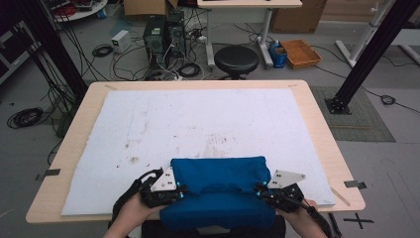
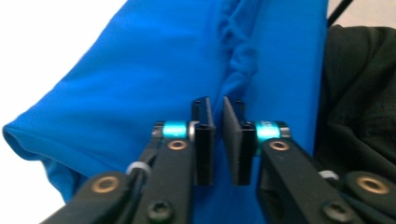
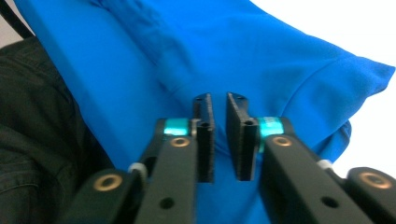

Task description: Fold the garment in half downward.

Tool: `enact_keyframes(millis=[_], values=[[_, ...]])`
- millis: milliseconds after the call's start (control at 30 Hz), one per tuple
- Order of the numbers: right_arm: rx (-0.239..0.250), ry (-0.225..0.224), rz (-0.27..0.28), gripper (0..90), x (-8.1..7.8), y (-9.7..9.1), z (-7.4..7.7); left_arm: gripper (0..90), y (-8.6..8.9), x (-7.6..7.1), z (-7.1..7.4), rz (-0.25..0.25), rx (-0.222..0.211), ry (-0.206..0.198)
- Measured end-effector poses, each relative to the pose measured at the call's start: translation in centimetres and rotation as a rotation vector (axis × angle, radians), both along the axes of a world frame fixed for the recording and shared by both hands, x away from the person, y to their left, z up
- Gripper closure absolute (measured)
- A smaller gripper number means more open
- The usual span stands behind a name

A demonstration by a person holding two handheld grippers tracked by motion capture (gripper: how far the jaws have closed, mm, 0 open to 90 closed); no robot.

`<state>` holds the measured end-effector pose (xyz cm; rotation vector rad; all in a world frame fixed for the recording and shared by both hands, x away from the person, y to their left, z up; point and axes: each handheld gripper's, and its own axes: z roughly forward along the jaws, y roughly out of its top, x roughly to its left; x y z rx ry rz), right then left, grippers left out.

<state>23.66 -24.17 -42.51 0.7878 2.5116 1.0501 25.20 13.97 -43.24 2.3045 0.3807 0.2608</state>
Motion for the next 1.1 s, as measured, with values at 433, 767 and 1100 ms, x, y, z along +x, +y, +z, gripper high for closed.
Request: enact_keyframes(millis=[433, 767, 1100], values=[[0.152, -0.069, -0.226, 56.6, 4.7, -1.5, 2.5, 58.9, 0.4, 4.4, 1.6, 0.338, -0.143, -0.026], [0.168, 0.121, -0.339, 61.3, 10.2, -2.4, -0.5, 56.3, 1.6, 8.1, -0.4, 0.518, -0.114, 0.118], [0.192, 0.206, -0.276, 65.8, 10.6, -3.0, -1.4, 57.7, 2.1, 7.7, -1.2, 0.528, -0.129, 0.153]])
